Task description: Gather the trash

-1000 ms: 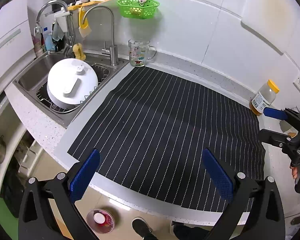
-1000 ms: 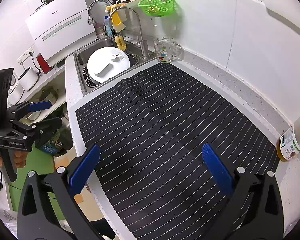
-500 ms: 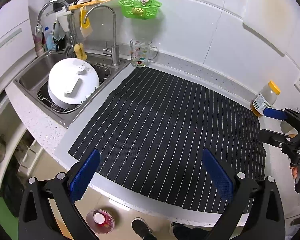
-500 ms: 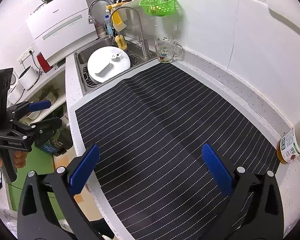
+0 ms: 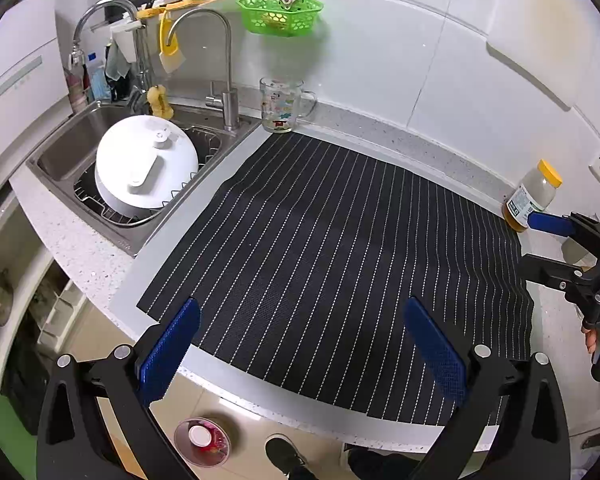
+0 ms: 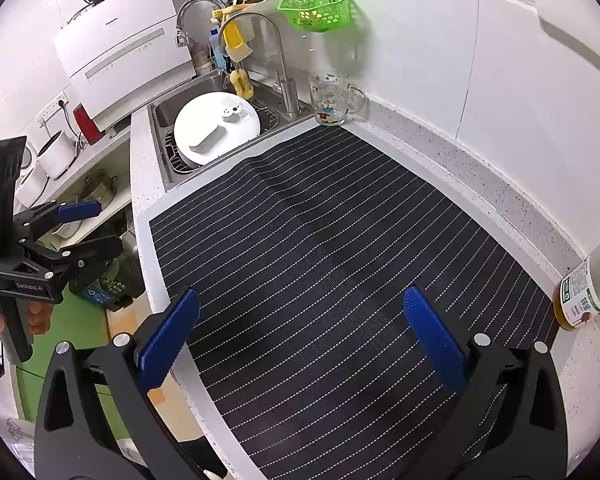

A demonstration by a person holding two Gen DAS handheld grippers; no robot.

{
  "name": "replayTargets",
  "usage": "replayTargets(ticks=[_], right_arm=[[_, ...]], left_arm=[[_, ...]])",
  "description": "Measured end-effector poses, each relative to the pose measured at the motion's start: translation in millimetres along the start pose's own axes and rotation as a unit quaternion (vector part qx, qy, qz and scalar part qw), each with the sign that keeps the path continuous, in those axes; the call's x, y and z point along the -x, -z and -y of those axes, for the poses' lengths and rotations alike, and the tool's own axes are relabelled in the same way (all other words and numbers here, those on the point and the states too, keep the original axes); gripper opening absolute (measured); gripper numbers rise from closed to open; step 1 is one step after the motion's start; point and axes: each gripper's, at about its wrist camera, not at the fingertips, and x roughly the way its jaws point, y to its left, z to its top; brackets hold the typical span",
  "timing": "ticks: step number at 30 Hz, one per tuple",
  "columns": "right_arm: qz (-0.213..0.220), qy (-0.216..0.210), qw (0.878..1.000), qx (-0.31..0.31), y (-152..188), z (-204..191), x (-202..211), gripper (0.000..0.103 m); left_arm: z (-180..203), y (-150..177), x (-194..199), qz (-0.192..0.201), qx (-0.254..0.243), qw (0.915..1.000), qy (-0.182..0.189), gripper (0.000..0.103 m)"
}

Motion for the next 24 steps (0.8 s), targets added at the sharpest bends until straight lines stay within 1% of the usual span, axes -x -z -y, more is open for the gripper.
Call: replayTargets(ticks=[24], right_arm=[[-0.001, -0.002, 1.0, -0.002, -0.4, 2.2, -2.3, 0.1]], left_arm=[[-0.1, -0.9, -2.5, -0.003, 0.002, 1.0, 0.004, 0.098]])
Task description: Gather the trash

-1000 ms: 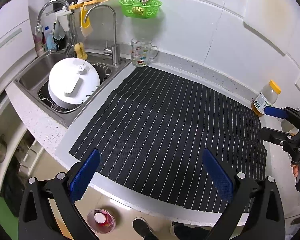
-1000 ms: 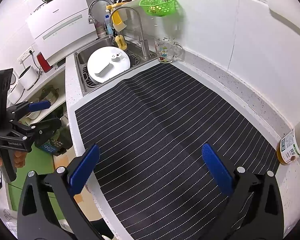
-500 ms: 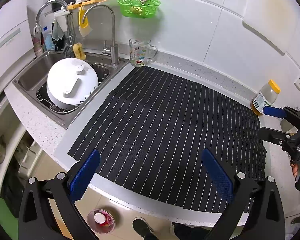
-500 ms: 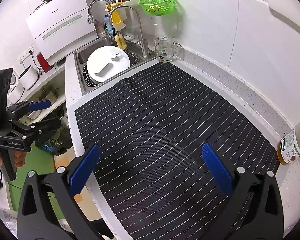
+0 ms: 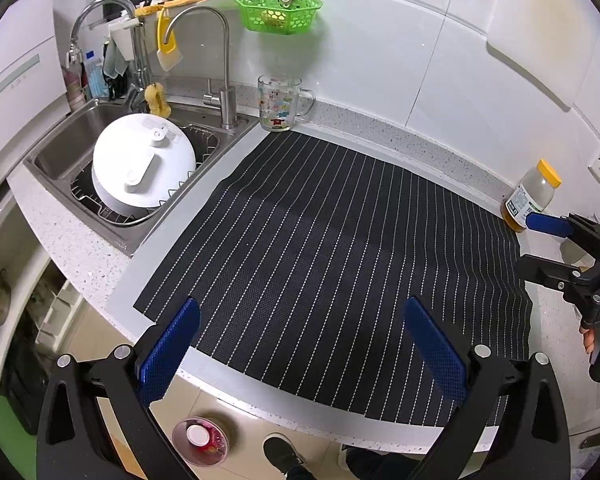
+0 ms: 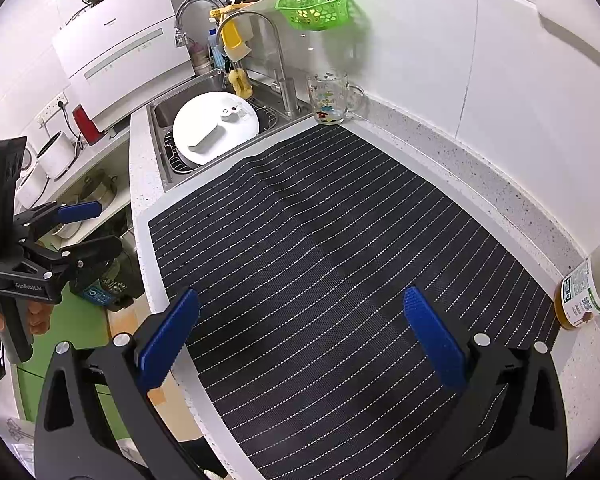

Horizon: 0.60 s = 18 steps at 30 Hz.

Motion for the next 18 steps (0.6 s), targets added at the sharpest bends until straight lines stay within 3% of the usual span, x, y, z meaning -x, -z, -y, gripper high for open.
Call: replayTargets(ticks=[18], right_arm=[[0.0, 0.0, 1.0, -0.001, -0.2, 3.7, -3.6, 0.1]], left_arm=[[0.4, -1.5, -2.3, -0.001, 0.002, 1.0, 0.006, 0.098]])
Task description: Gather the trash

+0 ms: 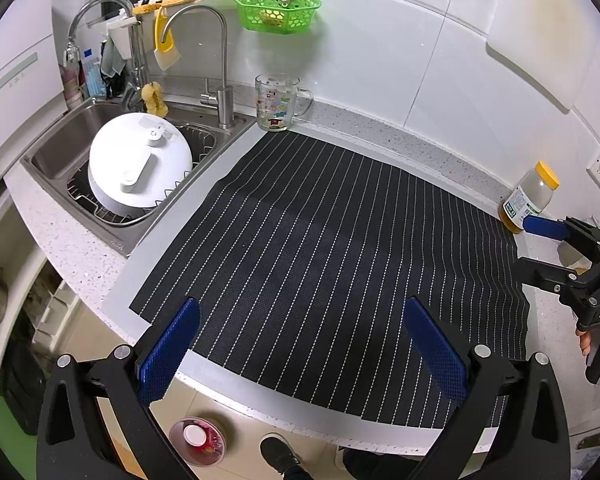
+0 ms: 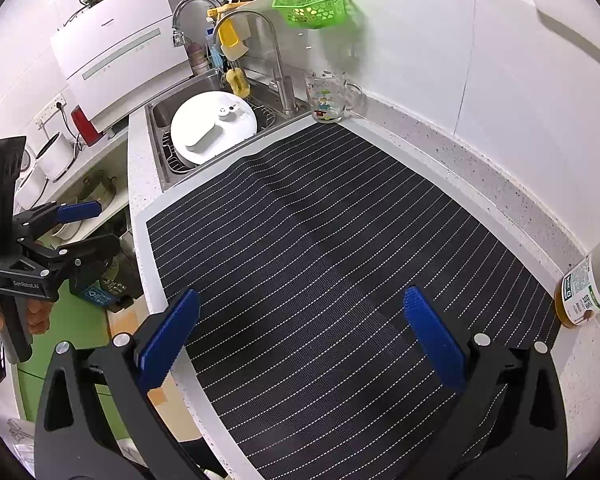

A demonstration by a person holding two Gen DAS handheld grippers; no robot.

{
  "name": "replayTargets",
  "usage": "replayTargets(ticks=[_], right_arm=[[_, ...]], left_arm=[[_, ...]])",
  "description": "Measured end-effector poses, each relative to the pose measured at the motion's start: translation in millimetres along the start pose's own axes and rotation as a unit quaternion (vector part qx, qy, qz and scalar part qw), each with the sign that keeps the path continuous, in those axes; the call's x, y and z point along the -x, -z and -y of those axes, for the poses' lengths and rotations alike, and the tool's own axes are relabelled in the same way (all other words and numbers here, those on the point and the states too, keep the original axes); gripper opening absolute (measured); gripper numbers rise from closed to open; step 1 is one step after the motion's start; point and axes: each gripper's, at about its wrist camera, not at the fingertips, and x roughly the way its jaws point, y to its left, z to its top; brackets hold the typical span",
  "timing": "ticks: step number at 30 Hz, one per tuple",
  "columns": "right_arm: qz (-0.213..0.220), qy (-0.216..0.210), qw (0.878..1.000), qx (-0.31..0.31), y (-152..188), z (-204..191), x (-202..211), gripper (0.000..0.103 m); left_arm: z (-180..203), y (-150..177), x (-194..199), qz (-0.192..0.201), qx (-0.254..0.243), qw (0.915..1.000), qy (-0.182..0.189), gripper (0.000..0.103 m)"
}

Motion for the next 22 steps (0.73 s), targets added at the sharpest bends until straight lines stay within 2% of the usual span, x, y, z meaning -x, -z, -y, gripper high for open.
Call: replayTargets(ticks=[11, 22], right_arm=[[-0.001, -0.001, 1.0, 0.0, 2.1, -1.9, 0.3, 0.1], [-0.001, -0.005, 1.0, 0.003, -0.3, -6.0, 2.0, 0.1]], left_arm=[[0.6, -0.3, 1.6, 0.0, -0.004, 0.9999, 0.009, 0.098], [4.4, -0.6, -0.1, -0.009, -0.022, 0.9997, -0.005, 0.098]])
